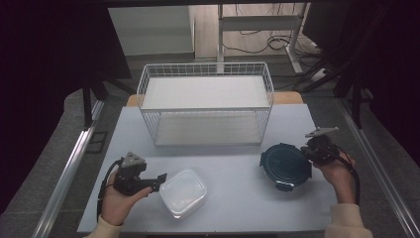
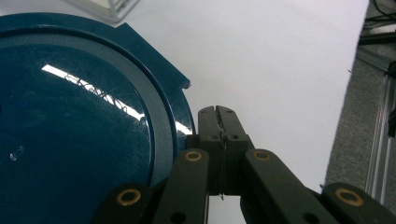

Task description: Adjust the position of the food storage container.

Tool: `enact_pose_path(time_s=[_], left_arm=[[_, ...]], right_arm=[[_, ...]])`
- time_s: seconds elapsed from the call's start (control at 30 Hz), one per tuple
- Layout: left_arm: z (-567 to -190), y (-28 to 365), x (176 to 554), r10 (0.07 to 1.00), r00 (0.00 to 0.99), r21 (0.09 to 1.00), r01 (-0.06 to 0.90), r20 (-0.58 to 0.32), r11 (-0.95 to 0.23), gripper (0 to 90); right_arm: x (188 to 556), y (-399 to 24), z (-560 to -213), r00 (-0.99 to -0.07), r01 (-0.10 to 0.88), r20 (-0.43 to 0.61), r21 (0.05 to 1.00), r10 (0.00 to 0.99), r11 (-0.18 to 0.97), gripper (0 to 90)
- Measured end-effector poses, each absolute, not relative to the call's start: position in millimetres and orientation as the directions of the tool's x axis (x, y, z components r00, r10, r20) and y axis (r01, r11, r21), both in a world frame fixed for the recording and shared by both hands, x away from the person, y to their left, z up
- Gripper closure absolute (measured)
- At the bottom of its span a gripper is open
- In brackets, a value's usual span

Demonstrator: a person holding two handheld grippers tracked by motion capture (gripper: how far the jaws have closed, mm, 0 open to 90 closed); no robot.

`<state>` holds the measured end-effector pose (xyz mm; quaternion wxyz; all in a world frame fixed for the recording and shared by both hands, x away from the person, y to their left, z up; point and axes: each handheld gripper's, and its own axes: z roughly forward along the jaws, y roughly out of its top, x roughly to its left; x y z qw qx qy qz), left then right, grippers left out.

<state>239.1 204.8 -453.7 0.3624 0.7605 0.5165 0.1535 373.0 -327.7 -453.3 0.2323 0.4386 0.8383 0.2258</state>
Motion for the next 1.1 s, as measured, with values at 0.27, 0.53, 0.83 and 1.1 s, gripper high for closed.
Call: enact_pose_path(time_s=[0.27, 0.53, 0.83, 1.1], left_arm=[[-451.6, 205.8, 238.1, 0.898, 0.417, 0.714, 0.671, -0.142, -0.199, 18.6], [-452.9, 203.9, 238.7, 0.895, 0.422, 0.712, 0.673, -0.145, -0.202, 18.6], [-452.9, 203.1, 238.8, 0.894, 0.426, 0.709, 0.674, -0.141, -0.209, 18.6], [-454.1, 200.9, 239.0, 0.892, 0.431, 0.707, 0.674, -0.139, -0.215, 18.6]], right_arm=[[370.6, -310.9, -453.2, -0.551, 0.615, -0.183, 0.569, 0.814, 0.545, 89.7], [366.9, -295.4, -453.2, -0.575, 0.607, -0.186, 0.556, 0.797, 0.567, 89.7], [362.9, -274.1, -453.6, -0.613, 0.588, -0.184, 0.544, 0.768, 0.599, 89.8], [358.9, -258.5, -453.6, -0.642, 0.576, -0.175, 0.532, 0.746, 0.62, 89.8]])
